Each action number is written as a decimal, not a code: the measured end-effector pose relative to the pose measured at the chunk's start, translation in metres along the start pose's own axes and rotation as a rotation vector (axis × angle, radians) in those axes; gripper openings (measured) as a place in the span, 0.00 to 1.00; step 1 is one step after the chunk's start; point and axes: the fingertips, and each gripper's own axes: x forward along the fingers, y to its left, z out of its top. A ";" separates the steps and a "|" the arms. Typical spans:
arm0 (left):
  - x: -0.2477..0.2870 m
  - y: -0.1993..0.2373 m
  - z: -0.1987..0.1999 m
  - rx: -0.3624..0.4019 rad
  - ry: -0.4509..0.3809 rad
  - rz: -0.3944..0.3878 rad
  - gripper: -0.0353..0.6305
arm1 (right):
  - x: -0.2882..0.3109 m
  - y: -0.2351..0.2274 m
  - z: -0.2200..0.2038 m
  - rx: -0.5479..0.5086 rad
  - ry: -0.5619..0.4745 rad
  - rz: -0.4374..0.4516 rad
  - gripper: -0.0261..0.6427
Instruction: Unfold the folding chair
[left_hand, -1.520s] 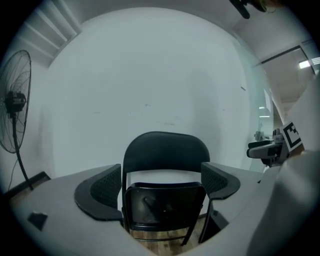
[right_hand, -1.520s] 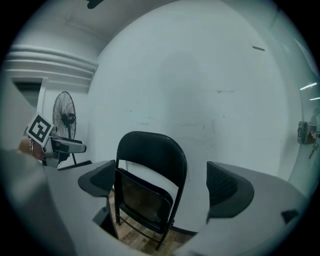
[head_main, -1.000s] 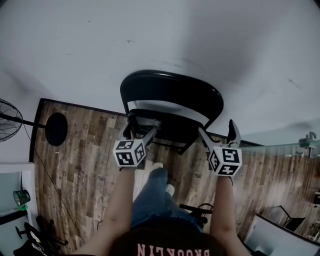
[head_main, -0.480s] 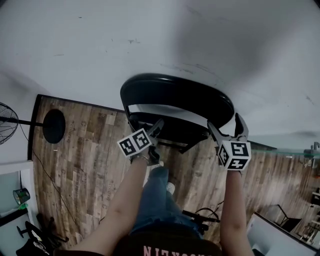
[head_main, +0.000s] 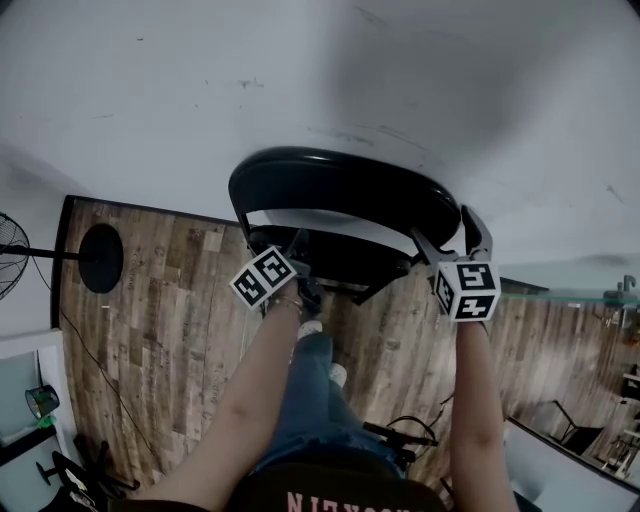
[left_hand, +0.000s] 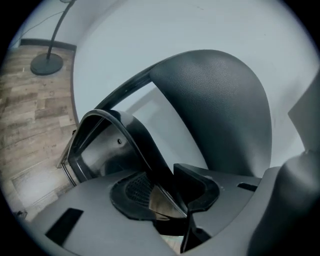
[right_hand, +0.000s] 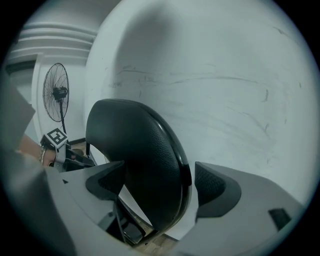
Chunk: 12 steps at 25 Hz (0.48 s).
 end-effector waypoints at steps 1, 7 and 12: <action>0.000 0.000 0.000 -0.009 0.002 -0.010 0.23 | 0.001 0.000 0.000 -0.009 0.005 0.004 0.67; -0.001 -0.001 -0.001 -0.008 0.002 -0.029 0.22 | 0.004 0.000 0.002 -0.038 0.021 0.008 0.63; -0.001 0.000 -0.002 0.003 -0.001 -0.032 0.22 | 0.003 0.001 0.001 -0.052 0.026 0.005 0.61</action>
